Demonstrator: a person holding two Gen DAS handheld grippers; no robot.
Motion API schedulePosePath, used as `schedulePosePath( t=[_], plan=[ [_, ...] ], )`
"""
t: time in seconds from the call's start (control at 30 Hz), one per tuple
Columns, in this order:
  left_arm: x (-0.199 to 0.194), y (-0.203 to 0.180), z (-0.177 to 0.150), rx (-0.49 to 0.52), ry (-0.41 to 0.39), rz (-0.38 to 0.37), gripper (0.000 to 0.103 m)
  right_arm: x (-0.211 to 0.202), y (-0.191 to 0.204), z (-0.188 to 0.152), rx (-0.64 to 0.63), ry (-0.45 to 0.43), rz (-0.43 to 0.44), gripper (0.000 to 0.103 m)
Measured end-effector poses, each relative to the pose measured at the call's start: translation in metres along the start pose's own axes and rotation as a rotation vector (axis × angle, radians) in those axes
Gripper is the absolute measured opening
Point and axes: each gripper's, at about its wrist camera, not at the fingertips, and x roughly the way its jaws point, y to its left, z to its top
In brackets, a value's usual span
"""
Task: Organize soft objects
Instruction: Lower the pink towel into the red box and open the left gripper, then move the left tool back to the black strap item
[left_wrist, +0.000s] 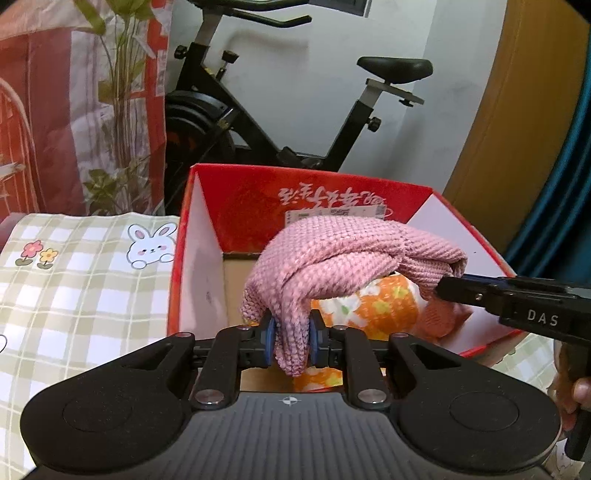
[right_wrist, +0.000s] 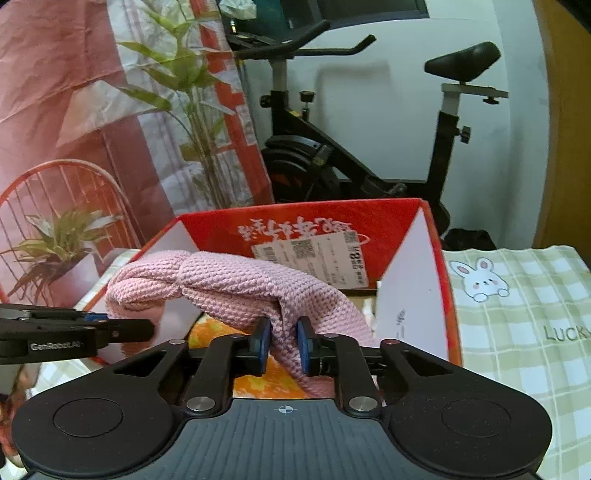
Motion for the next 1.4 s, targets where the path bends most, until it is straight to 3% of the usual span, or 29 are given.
schedulePosePath(
  t=[0.1, 0.13, 0.17, 0.23, 0.6, 1.0, 1.17, 1.4],
  plan=[
    [-0.003, -0.004, 0.001, 0.01, 0.001, -0.013, 0.032, -0.002, -0.003, -0.002, 0.002, 0.002, -0.023, 0.024],
    [-0.004, -0.006, 0.001, 0.017, -0.002, -0.018, 0.044, -0.003, -0.003, -0.003, 0.002, 0.002, -0.024, 0.024],
    [-0.005, -0.009, 0.001, 0.025, -0.008, -0.013, 0.064, -0.005, -0.003, -0.004, 0.0, 0.004, -0.023, 0.024],
    [-0.01, -0.014, 0.0, 0.037, -0.038, 0.01, 0.076, -0.008, -0.001, -0.005, -0.007, 0.004, -0.02, 0.025],
    [-0.047, -0.022, -0.006, 0.031, -0.081, -0.056, 0.074, -0.047, 0.01, -0.013, -0.017, -0.027, 0.022, 0.025],
    [-0.085, -0.029, -0.05, -0.054, -0.083, -0.127, 0.063, -0.105, 0.03, -0.049, -0.032, -0.094, 0.064, 0.026],
    [-0.103, -0.036, -0.077, -0.035, -0.049, -0.164, 0.063, -0.129, 0.036, -0.072, -0.039, -0.09, 0.072, 0.026],
    [-0.107, -0.051, -0.112, -0.073, 0.059, -0.248, 0.063, -0.155, 0.033, -0.117, -0.079, -0.024, 0.032, 0.04]
  ],
)
